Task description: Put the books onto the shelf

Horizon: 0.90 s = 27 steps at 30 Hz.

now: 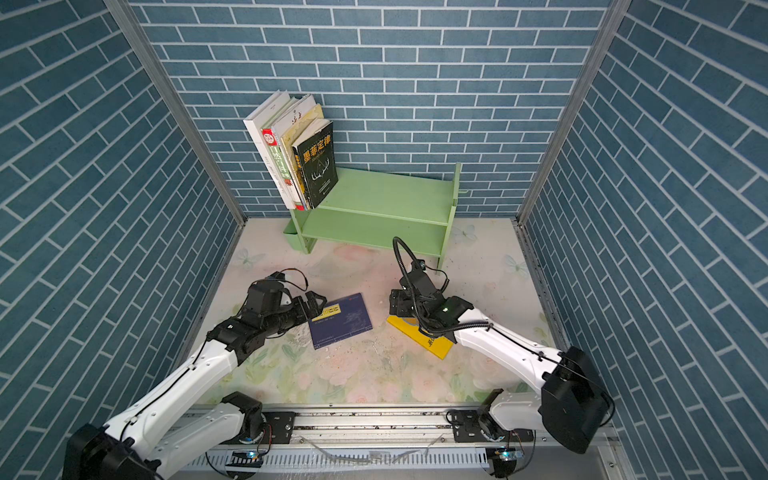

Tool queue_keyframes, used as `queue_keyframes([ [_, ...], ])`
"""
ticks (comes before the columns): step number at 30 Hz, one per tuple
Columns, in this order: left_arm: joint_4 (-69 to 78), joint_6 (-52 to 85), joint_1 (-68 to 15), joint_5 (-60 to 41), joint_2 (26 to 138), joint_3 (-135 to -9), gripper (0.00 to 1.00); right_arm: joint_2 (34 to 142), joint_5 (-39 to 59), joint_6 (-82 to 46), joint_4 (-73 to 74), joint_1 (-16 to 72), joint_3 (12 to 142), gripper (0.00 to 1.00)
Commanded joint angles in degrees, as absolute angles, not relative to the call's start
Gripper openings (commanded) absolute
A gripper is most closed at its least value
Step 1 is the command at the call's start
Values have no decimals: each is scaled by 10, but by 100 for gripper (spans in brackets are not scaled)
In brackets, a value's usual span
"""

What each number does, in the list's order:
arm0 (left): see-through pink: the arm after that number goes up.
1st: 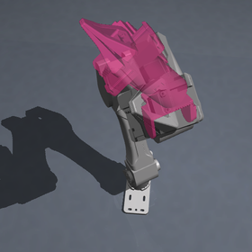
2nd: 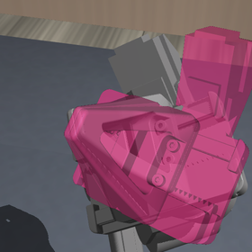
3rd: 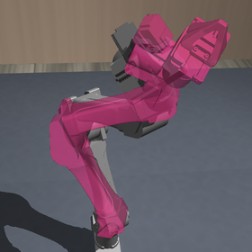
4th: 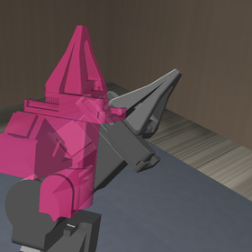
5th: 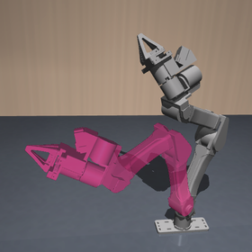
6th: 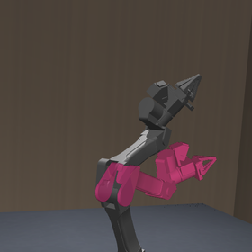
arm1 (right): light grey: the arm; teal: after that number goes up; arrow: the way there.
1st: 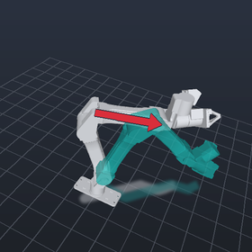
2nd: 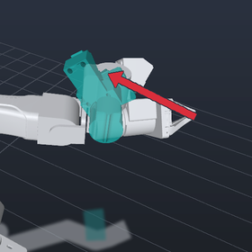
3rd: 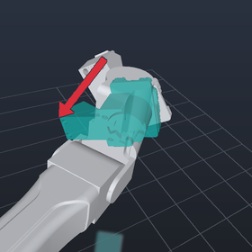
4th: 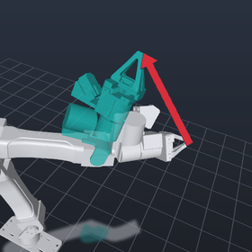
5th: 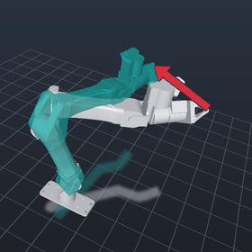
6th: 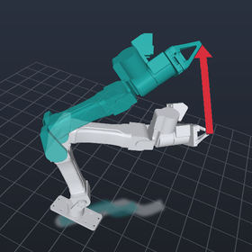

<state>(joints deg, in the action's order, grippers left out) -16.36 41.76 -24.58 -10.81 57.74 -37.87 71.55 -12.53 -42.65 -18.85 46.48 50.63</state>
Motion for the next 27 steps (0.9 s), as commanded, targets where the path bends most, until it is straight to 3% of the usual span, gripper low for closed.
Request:
queue_keyframes([
  [1, -125, 357, -289, -128, 632, -429, 100, 680, -223, -518, -285, 458, 479, 85],
  [6, -86, 320, -361, -123, 736, -484, 100, 620, -229, -574, -326, 417, 425, 87],
  [12, -51, 279, -402, -115, 853, -541, 100, 558, -147, -608, -252, 366, 337, 86],
  [27, -46, 263, -462, -127, 1052, -664, 96, 602, -86, -639, -271, 302, 281, 84],
])
